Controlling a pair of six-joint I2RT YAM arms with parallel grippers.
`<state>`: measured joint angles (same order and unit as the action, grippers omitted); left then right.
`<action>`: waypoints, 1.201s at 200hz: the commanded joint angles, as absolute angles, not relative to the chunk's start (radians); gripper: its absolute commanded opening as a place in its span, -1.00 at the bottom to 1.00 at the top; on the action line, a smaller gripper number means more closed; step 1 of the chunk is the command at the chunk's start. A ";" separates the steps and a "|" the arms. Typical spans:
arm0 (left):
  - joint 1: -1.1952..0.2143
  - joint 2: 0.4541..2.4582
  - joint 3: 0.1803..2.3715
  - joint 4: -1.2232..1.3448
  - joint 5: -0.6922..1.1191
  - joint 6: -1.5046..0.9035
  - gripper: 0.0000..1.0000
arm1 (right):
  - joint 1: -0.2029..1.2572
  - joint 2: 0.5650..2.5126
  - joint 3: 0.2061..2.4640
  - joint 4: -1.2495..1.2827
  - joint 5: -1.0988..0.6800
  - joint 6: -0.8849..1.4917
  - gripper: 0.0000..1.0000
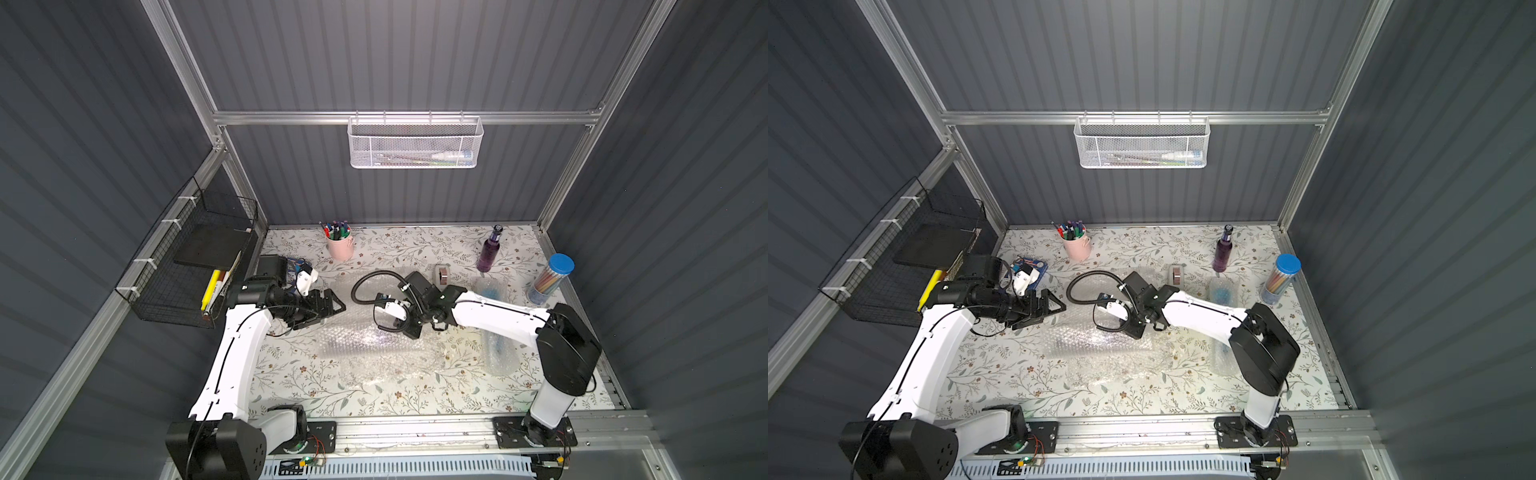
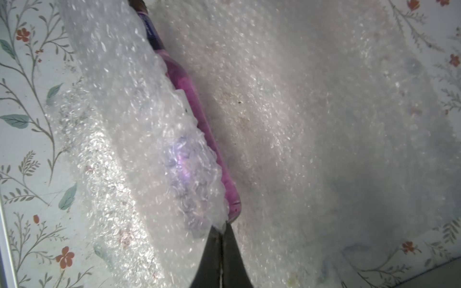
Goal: Wrap wine bottles in bubble wrap
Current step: Wrap the bubble wrap around the bubble wrap.
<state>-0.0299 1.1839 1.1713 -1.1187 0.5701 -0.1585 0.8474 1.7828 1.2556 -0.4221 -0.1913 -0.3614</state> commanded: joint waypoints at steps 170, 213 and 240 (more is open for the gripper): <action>-0.144 1.680 1.083 -0.769 0.611 -0.151 -0.04 | 0.775 1.794 1.310 -0.433 -0.223 -0.329 -0.20; -0.145 1.756 1.107 -0.790 0.561 -0.114 -0.09 | 0.776 1.691 1.269 -0.404 -0.256 -0.377 0.14; -0.145 1.782 1.108 -0.808 0.538 -0.093 -0.09 | 0.789 1.623 1.163 -0.255 -0.436 -0.438 0.32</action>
<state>-0.1432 1.7618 1.0908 -0.7776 0.5728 -0.1402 0.7795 1.6642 1.2407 -0.3691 -0.2806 -0.3771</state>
